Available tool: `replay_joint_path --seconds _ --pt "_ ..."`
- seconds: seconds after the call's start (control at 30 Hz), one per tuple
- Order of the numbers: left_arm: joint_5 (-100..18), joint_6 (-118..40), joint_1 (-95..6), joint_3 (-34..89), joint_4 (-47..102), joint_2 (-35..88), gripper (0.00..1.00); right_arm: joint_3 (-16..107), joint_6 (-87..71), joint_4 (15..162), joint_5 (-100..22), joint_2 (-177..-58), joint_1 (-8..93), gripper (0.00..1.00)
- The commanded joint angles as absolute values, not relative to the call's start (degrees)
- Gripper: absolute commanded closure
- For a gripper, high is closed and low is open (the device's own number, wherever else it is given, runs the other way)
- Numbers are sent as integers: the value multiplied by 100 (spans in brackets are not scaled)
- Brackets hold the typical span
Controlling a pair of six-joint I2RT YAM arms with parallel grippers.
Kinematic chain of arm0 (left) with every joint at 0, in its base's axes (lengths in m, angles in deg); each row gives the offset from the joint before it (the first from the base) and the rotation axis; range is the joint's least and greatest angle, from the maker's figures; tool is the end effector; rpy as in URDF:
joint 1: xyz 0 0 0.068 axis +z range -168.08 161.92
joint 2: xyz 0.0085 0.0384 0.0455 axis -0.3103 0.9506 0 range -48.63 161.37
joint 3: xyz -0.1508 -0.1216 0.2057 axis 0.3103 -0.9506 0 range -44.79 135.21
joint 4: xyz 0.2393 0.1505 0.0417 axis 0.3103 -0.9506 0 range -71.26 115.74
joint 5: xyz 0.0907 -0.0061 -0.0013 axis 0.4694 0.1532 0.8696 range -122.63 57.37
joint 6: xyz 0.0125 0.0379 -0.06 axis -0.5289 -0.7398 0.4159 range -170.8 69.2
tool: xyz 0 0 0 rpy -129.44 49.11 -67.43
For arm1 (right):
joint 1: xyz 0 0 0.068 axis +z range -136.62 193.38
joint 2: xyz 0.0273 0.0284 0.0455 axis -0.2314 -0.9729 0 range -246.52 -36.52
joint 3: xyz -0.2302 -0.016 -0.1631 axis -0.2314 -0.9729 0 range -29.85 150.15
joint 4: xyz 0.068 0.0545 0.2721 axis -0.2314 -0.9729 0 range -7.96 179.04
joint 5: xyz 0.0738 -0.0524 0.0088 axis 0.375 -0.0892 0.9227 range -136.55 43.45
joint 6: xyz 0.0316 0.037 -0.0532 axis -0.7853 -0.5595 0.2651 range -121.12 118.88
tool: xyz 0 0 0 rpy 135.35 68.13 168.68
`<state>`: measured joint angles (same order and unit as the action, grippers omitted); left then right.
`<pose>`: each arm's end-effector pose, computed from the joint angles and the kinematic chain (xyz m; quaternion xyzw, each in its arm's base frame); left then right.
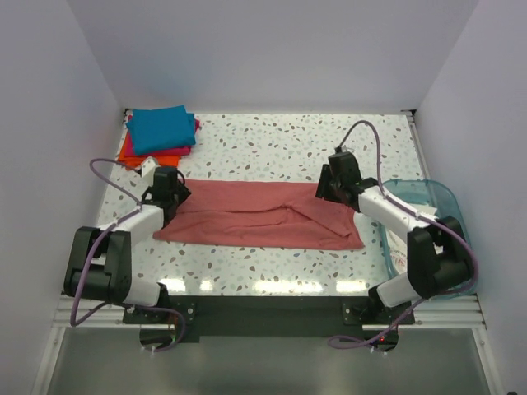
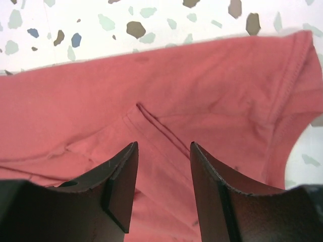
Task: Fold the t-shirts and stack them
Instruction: Fold the tshirt
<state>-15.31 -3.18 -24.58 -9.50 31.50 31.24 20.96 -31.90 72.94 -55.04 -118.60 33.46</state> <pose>0.3088 -0.0174 0.1539 -0.3740 0.8120 -0.0733 0.4420 0.3175 0.1067 0.1978 0.1134 0.9225 0.0934 0.3570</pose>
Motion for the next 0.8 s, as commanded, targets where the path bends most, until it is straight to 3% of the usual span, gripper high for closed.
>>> replay_joint_path --seconds 0.0,0.27,0.57,0.67,0.77 --pt "-1232 -202 -2467 -717 3145 3380 58 2621 -3030 7761 -6026 -12369 3509 51" --pt "-1303 -246 -2432 -822 3295 3504 58 3106 -2968 7884 -6088 -13371 3772 51" --pt "-1443 -299 -2370 -822 3339 3504 58 3334 -3091 7700 -6290 -13732 4089 52" --pt "-1487 -307 -2353 -831 3339 3504 58 3387 -3091 7673 -6342 -13768 4124 55" --pt "-1505 -316 -2335 -831 3356 3504 58 3396 -3091 7612 -6378 -13777 4133 66"
